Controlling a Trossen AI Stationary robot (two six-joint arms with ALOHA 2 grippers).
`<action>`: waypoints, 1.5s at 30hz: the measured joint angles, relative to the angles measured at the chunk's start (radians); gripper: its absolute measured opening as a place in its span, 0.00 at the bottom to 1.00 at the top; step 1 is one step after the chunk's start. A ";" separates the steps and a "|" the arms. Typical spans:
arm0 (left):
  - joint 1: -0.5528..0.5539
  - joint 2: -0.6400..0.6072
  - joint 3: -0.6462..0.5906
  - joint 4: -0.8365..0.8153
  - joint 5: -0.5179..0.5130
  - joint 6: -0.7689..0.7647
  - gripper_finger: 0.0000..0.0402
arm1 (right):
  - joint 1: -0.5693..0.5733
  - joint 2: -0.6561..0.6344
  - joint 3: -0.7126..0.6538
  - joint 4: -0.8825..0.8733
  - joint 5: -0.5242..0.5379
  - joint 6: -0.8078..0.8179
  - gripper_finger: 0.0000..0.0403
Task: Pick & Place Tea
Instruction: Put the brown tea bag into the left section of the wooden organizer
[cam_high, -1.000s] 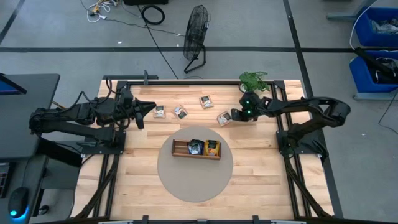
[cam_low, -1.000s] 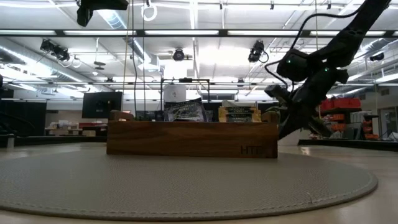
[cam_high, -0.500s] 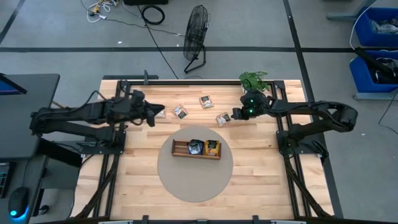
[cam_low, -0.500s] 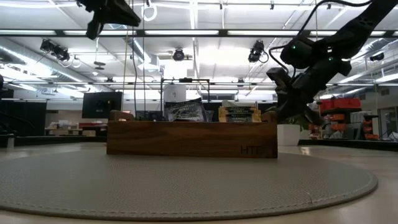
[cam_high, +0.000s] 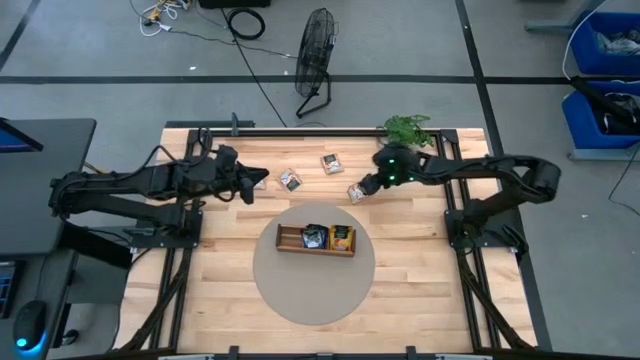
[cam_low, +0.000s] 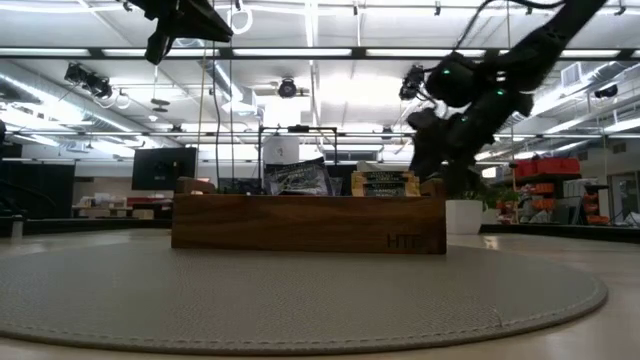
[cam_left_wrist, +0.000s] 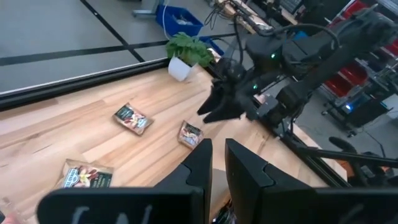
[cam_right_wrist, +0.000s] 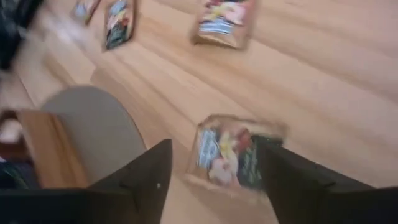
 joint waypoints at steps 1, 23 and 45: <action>0.000 0.000 0.000 0.001 0.000 0.000 0.11 | 0.015 0.024 0.028 -0.035 0.017 -0.047 0.62; 0.000 0.000 0.000 -0.001 0.077 0.028 0.11 | 0.082 0.313 0.202 -0.276 0.225 -0.059 0.35; 0.028 0.002 0.000 0.007 0.066 -0.092 0.11 | 0.141 0.029 0.199 -0.260 0.209 -0.322 0.00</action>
